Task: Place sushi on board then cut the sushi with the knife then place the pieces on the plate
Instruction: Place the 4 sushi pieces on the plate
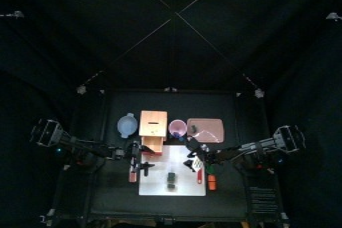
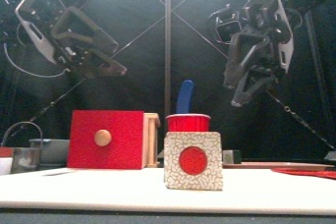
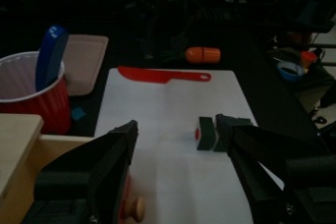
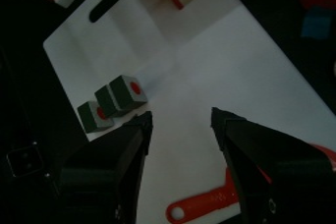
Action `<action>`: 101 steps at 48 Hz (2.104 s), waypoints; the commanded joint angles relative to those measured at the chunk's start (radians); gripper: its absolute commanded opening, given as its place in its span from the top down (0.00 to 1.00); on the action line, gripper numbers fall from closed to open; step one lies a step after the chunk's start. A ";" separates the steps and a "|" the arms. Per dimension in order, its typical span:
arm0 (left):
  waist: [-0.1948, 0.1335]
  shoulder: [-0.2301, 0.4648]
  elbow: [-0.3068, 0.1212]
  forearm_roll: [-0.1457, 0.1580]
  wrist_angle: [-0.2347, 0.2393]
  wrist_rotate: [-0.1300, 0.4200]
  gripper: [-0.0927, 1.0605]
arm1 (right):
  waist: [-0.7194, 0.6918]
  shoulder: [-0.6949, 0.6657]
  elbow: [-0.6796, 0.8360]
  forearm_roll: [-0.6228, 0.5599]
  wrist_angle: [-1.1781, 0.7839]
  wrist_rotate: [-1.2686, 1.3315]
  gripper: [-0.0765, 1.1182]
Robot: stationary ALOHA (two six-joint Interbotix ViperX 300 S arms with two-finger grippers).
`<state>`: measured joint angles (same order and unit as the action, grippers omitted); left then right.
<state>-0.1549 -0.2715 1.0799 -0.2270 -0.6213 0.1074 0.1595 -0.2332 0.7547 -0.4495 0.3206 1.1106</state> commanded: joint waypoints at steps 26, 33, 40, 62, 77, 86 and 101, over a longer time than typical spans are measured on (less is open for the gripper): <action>0.018 -0.002 -0.026 -0.029 -0.005 0.003 0.08 | -0.017 0.265 -0.331 0.595 0.175 -0.916 0.22; 0.018 -0.002 -0.018 -0.029 -0.005 0.002 0.08 | -0.028 0.342 -0.402 0.670 0.176 -1.029 0.23; 0.020 -0.002 -0.009 -0.029 -0.003 0.000 0.08 | -0.041 0.394 -0.437 0.673 0.187 -1.051 0.26; 0.020 -0.003 0.002 -0.031 -0.003 0.000 0.08 | -0.049 0.439 -0.443 0.672 0.199 -1.048 0.28; 0.020 -0.003 0.006 -0.046 -0.005 0.000 0.08 | -0.055 0.460 -0.442 0.670 0.189 -1.049 0.28; 0.020 -0.003 0.011 -0.051 -0.005 0.000 0.08 | -0.060 0.469 -0.440 0.667 0.181 -1.051 0.29; 0.020 -0.003 0.020 -0.064 -0.005 0.000 0.08 | -0.061 0.472 -0.437 0.667 0.179 -1.039 0.46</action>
<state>-0.1381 -0.2715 1.1091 -0.2869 -0.6197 0.1074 0.1043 0.2608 0.3298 0.2178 0.5047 0.0675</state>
